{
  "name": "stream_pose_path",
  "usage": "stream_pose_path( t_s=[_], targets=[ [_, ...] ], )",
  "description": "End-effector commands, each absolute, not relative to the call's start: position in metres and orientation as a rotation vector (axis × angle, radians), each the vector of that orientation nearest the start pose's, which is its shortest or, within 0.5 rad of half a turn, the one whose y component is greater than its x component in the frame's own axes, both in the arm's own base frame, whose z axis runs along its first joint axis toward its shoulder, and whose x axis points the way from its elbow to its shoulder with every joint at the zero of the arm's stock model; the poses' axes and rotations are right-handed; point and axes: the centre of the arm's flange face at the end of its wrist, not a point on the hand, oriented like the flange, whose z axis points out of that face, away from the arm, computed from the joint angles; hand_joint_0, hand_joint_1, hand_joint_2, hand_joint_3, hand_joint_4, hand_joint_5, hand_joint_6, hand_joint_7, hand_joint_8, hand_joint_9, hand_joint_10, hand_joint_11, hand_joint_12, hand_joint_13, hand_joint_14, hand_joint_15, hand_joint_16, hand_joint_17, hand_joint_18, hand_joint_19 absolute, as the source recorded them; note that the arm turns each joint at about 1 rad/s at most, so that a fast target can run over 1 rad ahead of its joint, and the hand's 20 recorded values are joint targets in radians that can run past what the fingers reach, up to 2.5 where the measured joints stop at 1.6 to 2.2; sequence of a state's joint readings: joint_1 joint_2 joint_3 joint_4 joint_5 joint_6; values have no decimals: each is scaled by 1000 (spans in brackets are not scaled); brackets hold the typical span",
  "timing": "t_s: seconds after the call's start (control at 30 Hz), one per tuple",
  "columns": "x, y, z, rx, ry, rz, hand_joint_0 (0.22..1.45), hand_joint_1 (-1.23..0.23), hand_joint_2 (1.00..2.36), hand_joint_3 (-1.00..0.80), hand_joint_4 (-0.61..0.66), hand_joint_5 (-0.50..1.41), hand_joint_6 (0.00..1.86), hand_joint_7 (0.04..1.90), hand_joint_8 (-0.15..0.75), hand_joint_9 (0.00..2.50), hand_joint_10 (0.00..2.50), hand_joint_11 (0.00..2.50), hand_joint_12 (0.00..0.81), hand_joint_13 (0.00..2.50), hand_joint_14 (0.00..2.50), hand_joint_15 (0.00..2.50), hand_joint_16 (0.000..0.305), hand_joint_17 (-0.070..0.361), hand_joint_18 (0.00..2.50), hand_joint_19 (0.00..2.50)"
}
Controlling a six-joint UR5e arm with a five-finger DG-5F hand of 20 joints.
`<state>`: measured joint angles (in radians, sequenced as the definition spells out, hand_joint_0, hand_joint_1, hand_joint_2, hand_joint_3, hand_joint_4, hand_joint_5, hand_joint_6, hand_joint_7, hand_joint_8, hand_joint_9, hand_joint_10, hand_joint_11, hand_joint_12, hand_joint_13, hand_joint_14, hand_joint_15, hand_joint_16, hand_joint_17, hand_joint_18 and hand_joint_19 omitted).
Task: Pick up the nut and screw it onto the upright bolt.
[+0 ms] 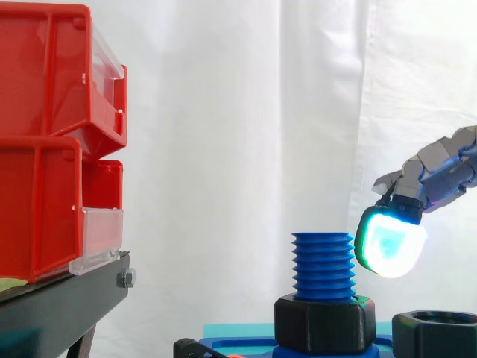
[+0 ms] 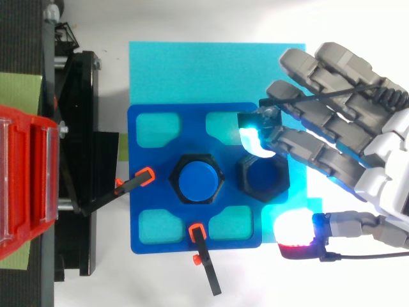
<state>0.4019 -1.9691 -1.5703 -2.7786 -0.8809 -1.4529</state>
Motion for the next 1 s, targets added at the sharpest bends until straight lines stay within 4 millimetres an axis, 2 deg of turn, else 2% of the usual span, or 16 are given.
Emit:
stream_pose_path(
  t_s=[0.0, 0.27, 0.43, 0.57, 0.83, 0.97],
  targets=[
    [626, 53, 293, 296, 1574, -151, 447, -670, 1000, -500, 249, -224, 502, 778, 326, 377, 1, 0, 407, 203, 0, 0, 52, 116, 0, 0],
    [628, 54, 294, 288, 1560, -151, 450, -669, 1000, -500, 252, -223, 502, 779, 325, 379, 2, 0, 406, 212, 0, 0, 51, 115, 0, 0],
    [637, 53, 257, 270, 1607, -156, 449, -666, 1000, -500, 251, -223, 502, 776, 325, 381, 0, 0, 406, 216, 0, 0, 51, 115, 0, 0],
    [640, 54, 258, 298, 1588, -103, 452, -659, 1000, -500, 255, -222, 502, 779, 327, 384, 1, 0, 405, 222, 0, 0, 51, 115, 10, 0],
    [639, 49, 260, 299, 1606, -115, 457, -647, 1000, -500, 262, -219, 502, 780, 327, 391, 0, 0, 401, 243, 0, 0, 50, 114, 42, 0],
    [639, 50, 260, 298, 1606, -114, 470, -646, 1000, -500, 303, -192, 503, 912, 329, 454, 0, 15, 389, 285, 0, 0, 48, 108, 92, 0]
  ],
)
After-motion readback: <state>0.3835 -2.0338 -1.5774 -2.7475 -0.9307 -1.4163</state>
